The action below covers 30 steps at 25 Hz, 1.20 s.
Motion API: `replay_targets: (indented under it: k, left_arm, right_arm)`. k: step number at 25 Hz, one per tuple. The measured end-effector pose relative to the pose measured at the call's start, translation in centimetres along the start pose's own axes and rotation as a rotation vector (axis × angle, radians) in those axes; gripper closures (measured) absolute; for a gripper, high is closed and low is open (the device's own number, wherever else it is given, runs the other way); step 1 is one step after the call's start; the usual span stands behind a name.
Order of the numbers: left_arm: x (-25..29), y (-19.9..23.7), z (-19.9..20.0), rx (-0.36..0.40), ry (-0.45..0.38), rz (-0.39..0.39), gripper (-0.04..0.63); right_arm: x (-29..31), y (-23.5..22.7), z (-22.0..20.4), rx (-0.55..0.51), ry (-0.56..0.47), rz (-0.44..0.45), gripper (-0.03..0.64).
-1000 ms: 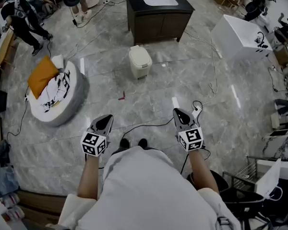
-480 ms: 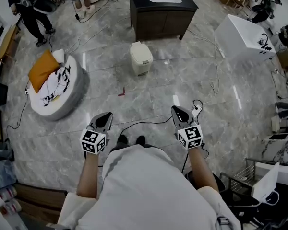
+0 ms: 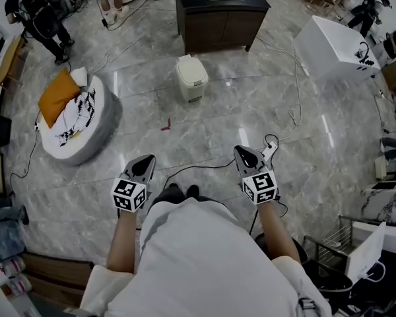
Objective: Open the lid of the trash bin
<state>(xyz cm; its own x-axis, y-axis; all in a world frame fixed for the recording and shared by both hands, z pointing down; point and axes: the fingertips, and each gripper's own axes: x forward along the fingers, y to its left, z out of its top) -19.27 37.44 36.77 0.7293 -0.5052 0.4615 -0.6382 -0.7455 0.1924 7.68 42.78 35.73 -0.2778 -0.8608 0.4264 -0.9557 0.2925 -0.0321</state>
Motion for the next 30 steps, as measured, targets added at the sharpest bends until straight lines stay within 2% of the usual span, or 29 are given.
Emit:
replay_targets:
  k: [16,30]
  left_arm:
    - [3.1,-0.1,1.4,0.01,-0.004,-0.025,0.577]
    - [8.9,4.4,4.8,0.019,-0.007,-0.082,0.577]
  right_arm:
    - [0.7,-2.5,0.1,0.006,0.005,-0.021,0.584]
    - [5.9,-5.9,2.3,0.004,0.025,-0.068,0.584]
